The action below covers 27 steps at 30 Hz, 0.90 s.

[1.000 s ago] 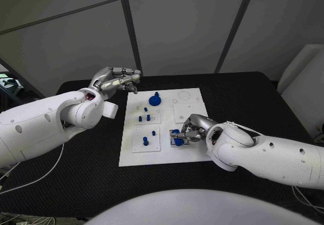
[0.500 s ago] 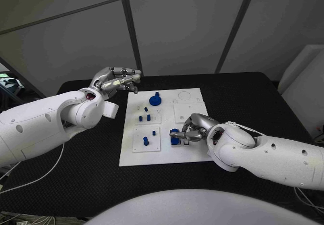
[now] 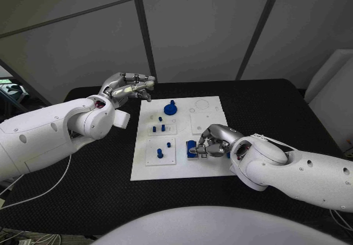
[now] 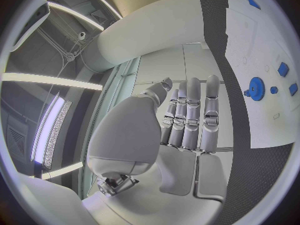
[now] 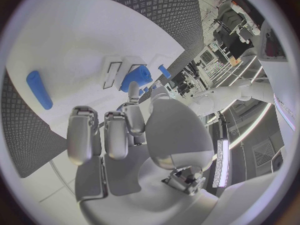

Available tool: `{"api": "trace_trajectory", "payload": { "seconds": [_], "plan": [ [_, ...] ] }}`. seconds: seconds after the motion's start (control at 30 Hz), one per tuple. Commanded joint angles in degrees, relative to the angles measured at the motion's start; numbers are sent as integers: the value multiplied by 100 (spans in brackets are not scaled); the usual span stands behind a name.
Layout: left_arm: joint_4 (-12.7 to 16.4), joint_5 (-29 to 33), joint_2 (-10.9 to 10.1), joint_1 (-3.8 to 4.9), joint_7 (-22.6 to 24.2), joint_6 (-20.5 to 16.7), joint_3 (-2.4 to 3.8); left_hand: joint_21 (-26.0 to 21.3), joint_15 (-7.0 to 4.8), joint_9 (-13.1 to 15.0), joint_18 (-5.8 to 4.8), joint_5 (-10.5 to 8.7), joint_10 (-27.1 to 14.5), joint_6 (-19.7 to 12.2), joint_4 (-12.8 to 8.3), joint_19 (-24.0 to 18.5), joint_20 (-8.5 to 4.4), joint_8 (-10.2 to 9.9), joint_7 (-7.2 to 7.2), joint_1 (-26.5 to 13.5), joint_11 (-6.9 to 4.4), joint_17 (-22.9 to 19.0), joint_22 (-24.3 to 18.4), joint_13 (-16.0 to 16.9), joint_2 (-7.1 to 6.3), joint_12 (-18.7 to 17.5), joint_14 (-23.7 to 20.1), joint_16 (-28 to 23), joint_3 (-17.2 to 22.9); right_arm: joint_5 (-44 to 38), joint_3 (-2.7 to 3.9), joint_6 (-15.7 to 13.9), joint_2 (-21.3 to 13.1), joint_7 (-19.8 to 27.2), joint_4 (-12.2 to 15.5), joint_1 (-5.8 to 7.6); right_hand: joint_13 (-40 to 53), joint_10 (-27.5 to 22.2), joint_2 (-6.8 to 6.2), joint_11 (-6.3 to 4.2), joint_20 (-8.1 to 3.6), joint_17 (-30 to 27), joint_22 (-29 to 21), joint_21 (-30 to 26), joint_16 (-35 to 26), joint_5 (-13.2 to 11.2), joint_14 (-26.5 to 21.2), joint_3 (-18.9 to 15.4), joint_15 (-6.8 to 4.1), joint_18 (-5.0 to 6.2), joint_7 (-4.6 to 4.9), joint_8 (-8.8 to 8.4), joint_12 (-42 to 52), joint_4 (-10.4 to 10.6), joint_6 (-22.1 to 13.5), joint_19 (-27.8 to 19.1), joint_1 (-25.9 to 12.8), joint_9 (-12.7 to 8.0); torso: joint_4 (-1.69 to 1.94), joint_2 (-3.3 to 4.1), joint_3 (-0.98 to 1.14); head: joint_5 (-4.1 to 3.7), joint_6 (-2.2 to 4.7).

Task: Assemble the parts on the task board

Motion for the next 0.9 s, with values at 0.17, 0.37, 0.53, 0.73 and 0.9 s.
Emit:
{"api": "trace_trajectory", "payload": {
  "seconds": [0.17,0.37,0.53,0.73,0.9],
  "plan": [
    [6,12,3,8,10,69,4,-30,24,-10,281,-31,-51,-33,1,12,18,21,3,-24,9,-8,-6,9,31,21,-11,-36,-23,-28,1,61,20,202,13,6,12,39,5,-10,-26,687,429,34,20,34,437,-7,-13,-112,-7,-21,-29,-41,-30,141,68,11,18,5,-5,5,-1],
    [3,12,11,8,10,73,4,-30,24,-10,281,-31,-51,-33,1,12,18,21,3,-24,9,-8,-6,9,31,21,-11,-36,-23,-76,1,104,50,95,-64,6,24,46,50,-11,-26,685,433,37,18,45,437,-5,-14,-112,-8,-24,-22,-43,-22,142,108,21,11,5,-6,3,-1],
    [-4,12,21,8,10,78,4,-30,24,-10,281,-31,-51,-33,1,12,18,21,3,-24,9,-8,-6,9,31,21,-11,-36,-23,-124,2,152,91,10,-143,6,37,54,116,-15,-27,684,433,36,17,66,437,2,-17,-112,-15,-32,-18,-61,-15,142,186,36,16,6,-4,4,-1],
    [-15,12,28,8,7,79,4,-30,24,-10,281,-31,-51,-33,1,12,18,21,3,-24,9,-8,-6,9,31,21,-11,-36,-23,-222,2,206,156,-5,-186,5,56,59,151,-34,-39,674,425,27,8,-32,434,38,-33,-109,-35,-48,-22,-247,-8,137,520,71,17,5,-2,18,-1],
    [-20,12,36,7,4,88,4,-40,26,-12,282,-29,-69,-43,9,14,21,25,4,-27,10,-11,-19,10,43,38,-14,-36,-30,-430,2,202,178,-70,-194,4,86,72,166,-54,-54,676,433,28,6,-405,434,159,-48,-111,-55,-72,-12,-482,4,139,896,95,5,2,-5,19,-1]
  ]
}}
